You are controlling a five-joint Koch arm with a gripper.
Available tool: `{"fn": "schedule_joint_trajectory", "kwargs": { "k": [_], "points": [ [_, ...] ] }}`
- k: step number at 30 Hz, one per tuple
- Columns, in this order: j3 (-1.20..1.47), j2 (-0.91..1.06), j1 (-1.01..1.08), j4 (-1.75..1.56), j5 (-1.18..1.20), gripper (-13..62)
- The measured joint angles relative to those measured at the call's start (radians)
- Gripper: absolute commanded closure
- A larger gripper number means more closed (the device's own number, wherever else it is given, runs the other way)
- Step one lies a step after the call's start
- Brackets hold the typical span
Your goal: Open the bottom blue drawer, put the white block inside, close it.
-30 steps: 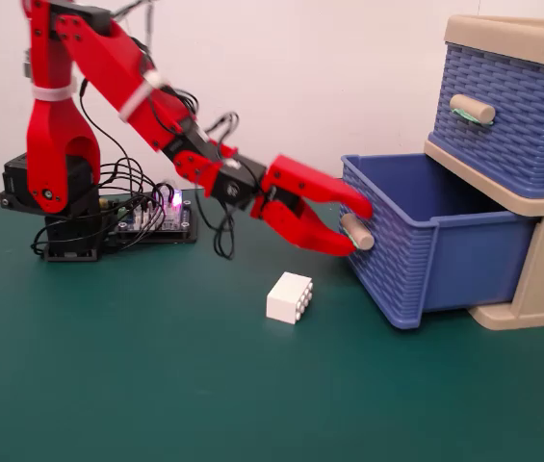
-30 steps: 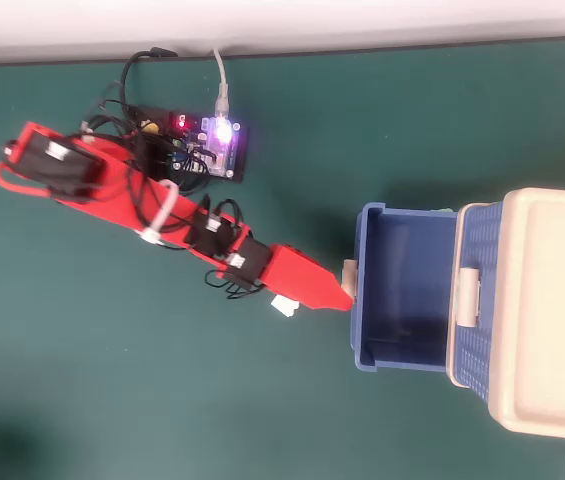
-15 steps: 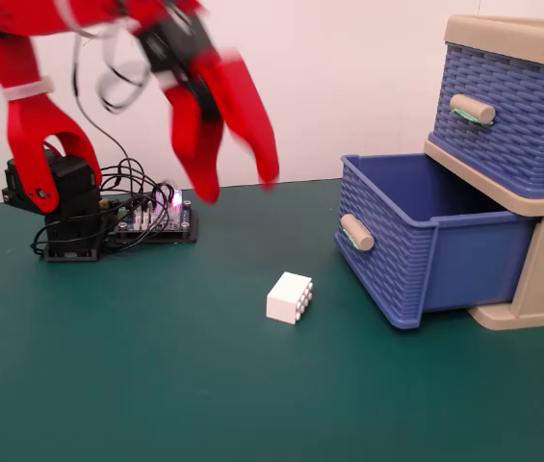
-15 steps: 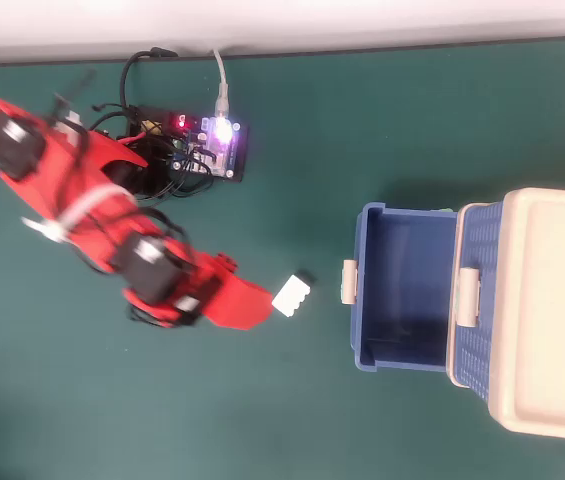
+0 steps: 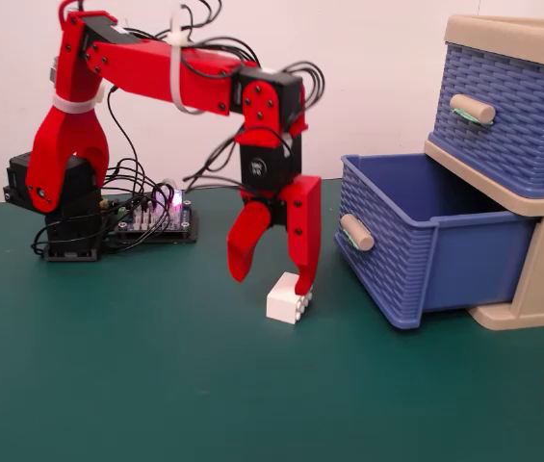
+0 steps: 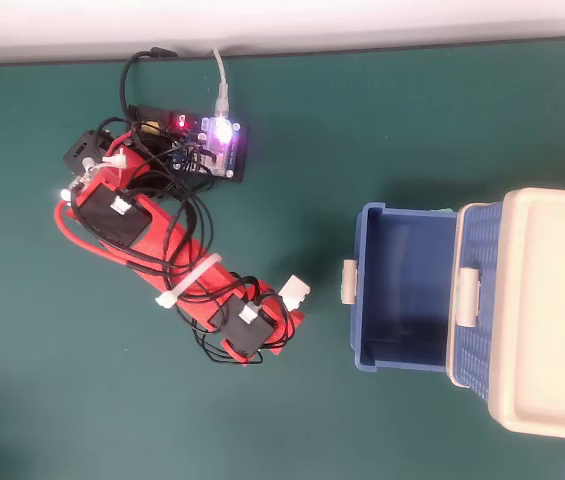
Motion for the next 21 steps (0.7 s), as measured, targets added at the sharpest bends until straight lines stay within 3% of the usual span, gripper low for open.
{"fn": "schedule_joint_trajectory", "kwargs": {
  "k": [16, 19, 21],
  "points": [
    [-0.015, -0.071, -0.103, -0.063, 0.005, 15.4],
    [-0.015, -0.077, -0.106, -0.064, 0.011, 18.7],
    [-0.014, -0.084, -0.106, -0.064, 0.020, 25.0]
  ]
}}
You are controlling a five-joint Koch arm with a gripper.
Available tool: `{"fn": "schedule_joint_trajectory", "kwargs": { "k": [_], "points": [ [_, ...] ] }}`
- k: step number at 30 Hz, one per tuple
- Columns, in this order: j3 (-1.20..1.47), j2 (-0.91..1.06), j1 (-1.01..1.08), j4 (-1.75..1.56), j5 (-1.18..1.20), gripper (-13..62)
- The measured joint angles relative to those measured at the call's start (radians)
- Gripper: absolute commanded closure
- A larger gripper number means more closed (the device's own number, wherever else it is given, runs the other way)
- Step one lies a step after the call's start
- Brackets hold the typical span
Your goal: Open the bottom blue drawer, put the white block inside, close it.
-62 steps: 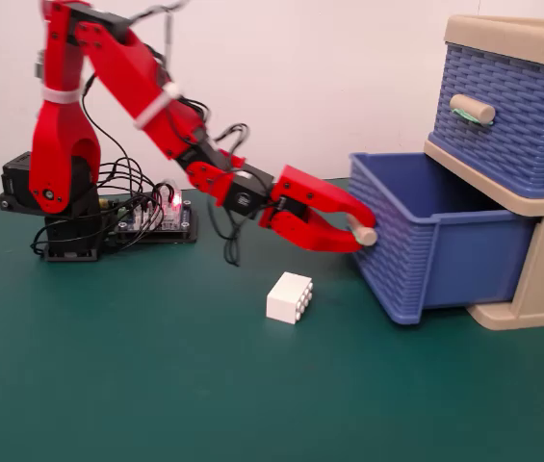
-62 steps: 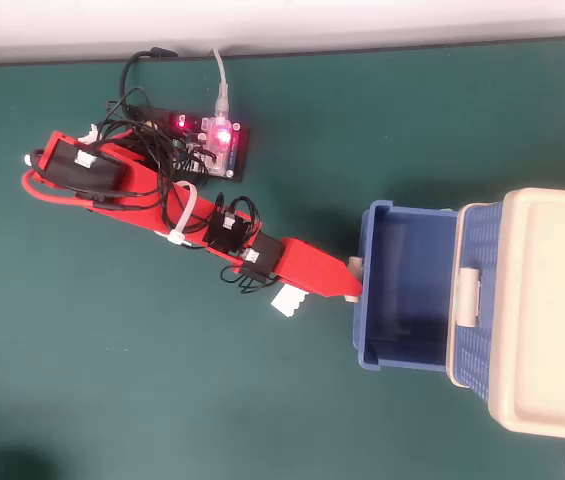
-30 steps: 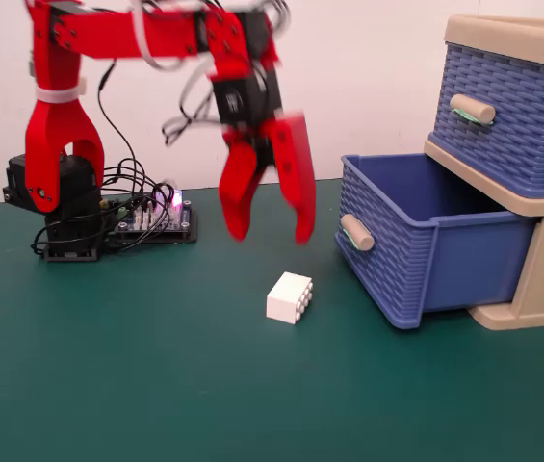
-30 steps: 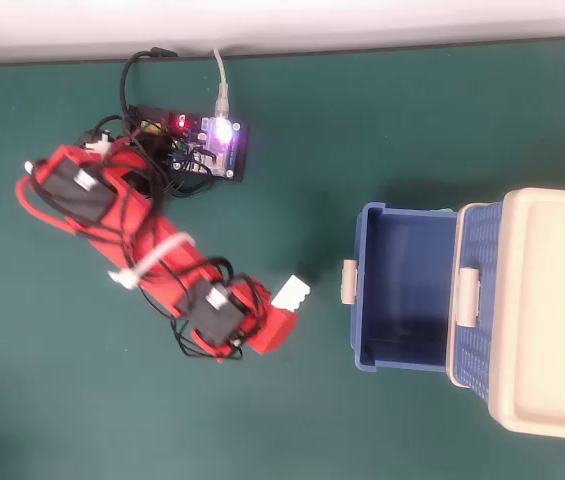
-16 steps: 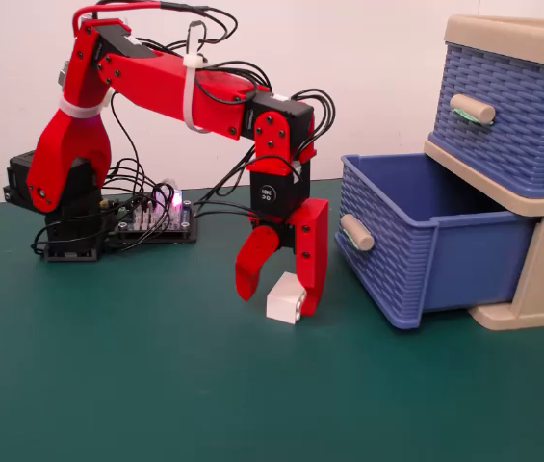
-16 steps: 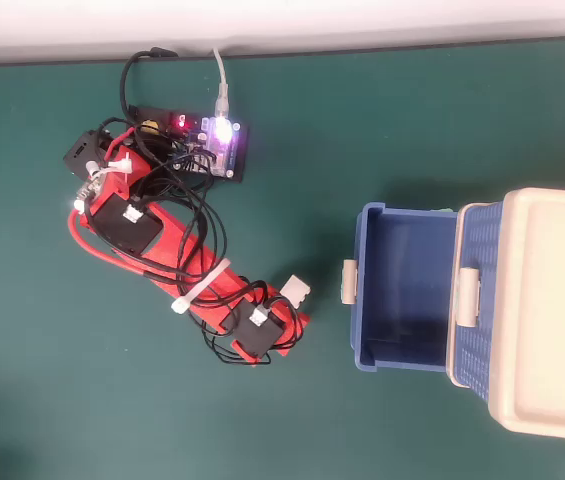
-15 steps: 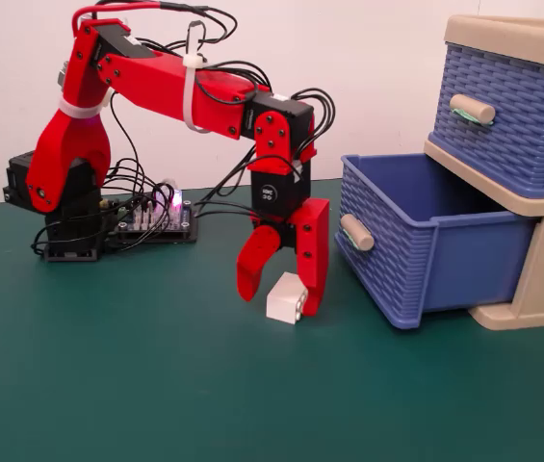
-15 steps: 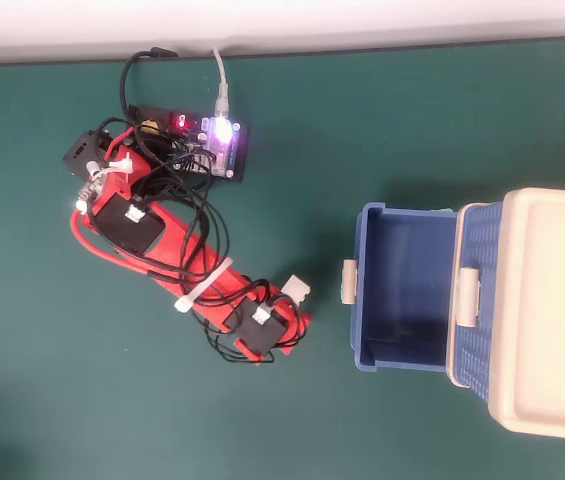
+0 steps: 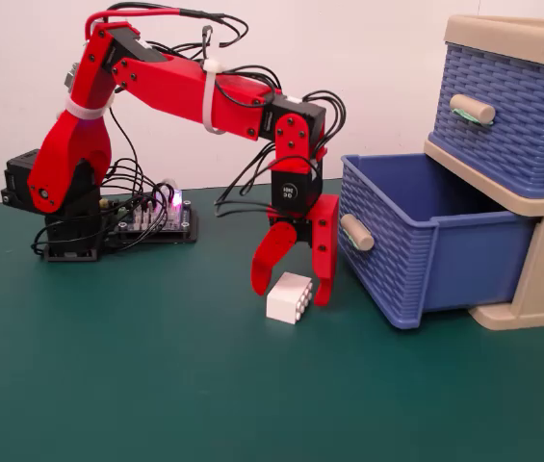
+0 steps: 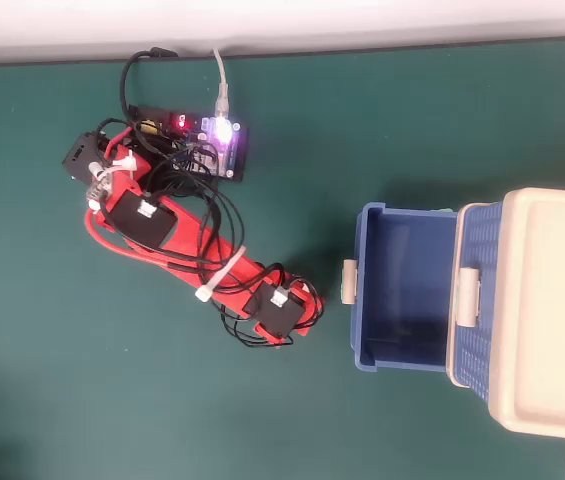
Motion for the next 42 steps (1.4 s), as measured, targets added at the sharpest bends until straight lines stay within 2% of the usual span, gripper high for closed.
{"fn": "schedule_joint_trajectory", "kwargs": {
  "k": [2, 5, 15, 20, 22, 25, 28, 31, 34, 36, 37, 38, 40, 42],
  "points": [
    [0.018, 0.000, 0.000, 0.003, 0.006, 35.5],
    [0.023, 0.000, 0.000, 0.035, 0.008, 57.0],
    [0.025, 0.011, 0.012, 0.189, 0.008, 57.6],
    [-0.041, 0.261, 0.048, 0.206, 0.009, 57.6],
    [-0.184, 0.379, 0.038, 0.202, 0.011, 57.6],
    [-0.373, 0.433, -0.029, 0.204, 0.011, 57.6],
    [-0.597, 0.327, -0.181, 0.160, 0.011, 57.5],
    [-0.796, 0.153, -0.229, 0.095, 0.005, 57.4],
    [-0.851, 0.023, -0.233, 0.089, -0.003, 57.2],
    [-0.857, -0.008, -0.244, 0.087, -0.009, 53.4],
    [-0.857, -0.009, -0.252, 0.087, -0.009, 47.1],
    [-0.859, -0.015, -0.255, 0.089, -0.012, 36.1],
    [-0.861, -0.031, -0.261, 0.089, -0.012, 21.3],
    [-0.870, -0.049, -0.262, 0.087, -0.011, 15.6]
  ]
}}
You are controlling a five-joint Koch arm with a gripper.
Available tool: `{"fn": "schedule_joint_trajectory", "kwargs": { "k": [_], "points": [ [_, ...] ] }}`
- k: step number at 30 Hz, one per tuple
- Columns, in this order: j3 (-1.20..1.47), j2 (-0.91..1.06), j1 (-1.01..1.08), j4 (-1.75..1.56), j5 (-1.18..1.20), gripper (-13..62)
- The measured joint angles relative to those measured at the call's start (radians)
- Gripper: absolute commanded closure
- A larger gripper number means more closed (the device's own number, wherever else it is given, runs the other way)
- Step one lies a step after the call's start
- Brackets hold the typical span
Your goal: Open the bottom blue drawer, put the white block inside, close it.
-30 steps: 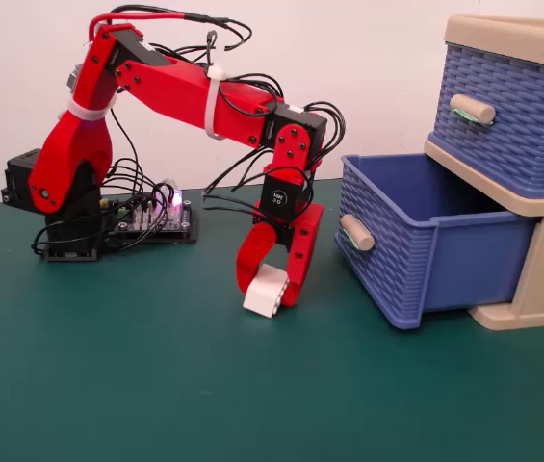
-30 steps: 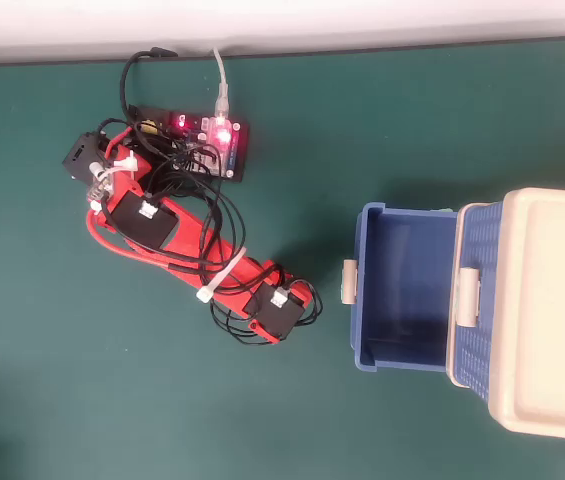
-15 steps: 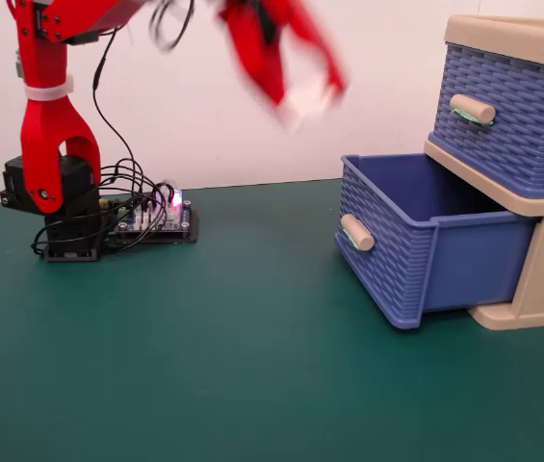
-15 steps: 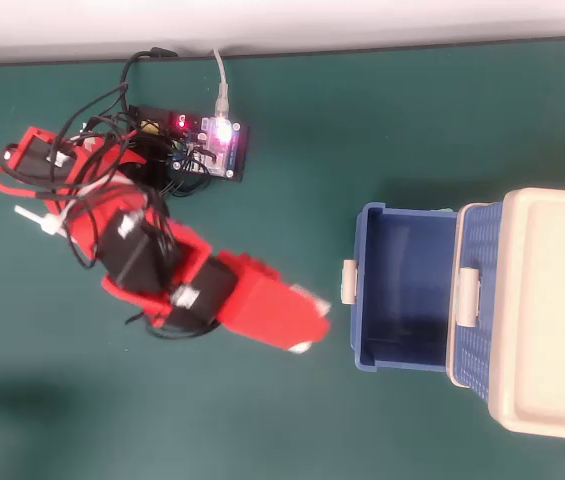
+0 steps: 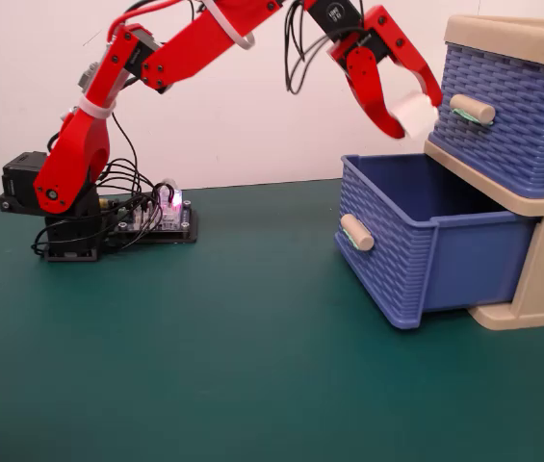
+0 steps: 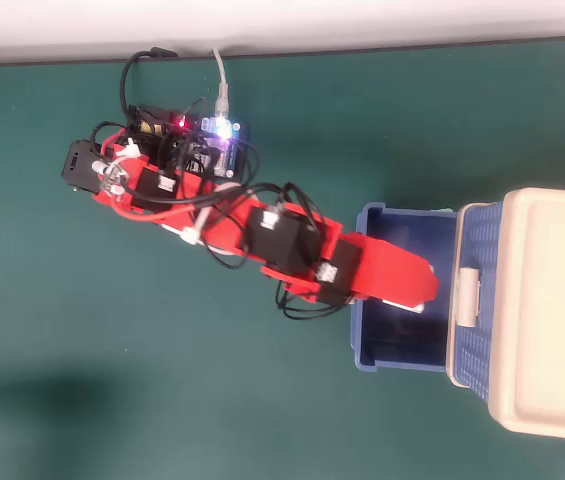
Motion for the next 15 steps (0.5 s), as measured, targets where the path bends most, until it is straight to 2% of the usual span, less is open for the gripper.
{"fn": "schedule_joint_trajectory", "kwargs": {
  "k": [8, 13, 15],
  "points": [
    [0.000, 0.014, -0.003, 0.072, -0.002, 15.3],
    [-0.003, 0.193, 0.003, 0.357, -0.012, 15.4],
    [0.094, 0.247, 0.040, 0.459, -0.095, 15.5]
  ]
}}
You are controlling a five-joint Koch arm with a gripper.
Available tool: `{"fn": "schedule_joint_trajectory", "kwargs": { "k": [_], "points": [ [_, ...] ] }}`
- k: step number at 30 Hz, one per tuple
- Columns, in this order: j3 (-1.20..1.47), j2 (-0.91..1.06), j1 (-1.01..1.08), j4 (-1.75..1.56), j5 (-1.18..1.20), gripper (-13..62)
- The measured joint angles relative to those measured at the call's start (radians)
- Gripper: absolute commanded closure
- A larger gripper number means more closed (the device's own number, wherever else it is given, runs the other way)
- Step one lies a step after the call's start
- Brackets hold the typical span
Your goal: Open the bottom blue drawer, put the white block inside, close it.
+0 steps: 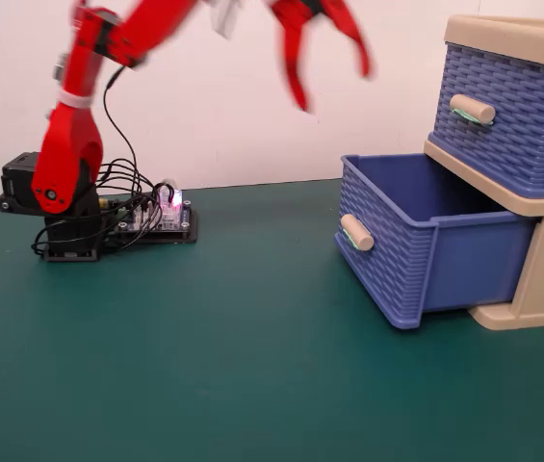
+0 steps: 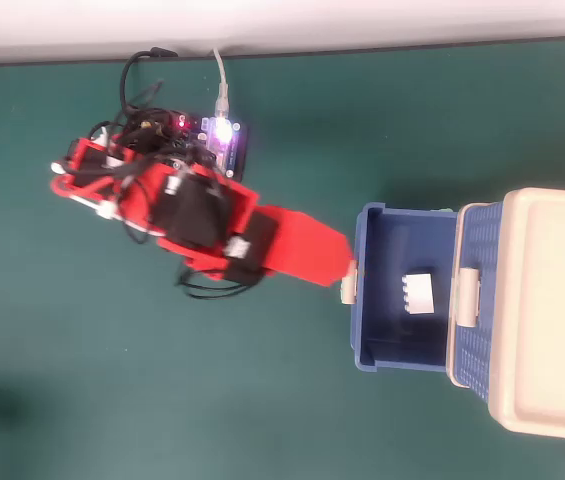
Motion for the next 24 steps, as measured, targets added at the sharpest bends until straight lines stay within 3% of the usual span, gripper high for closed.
{"fn": "schedule_joint_trajectory", "kwargs": {
  "k": [3, 7, 20, 24],
  "points": [
    [0.222, 0.009, 0.094, 0.003, -0.192, 15.6],
    [0.258, 0.006, 0.129, 0.000, -0.379, 15.6],
    [0.241, -0.227, 0.089, -0.140, -0.316, 15.2],
    [0.123, -0.304, 0.048, -0.161, -0.299, 15.2]
  ]
}}
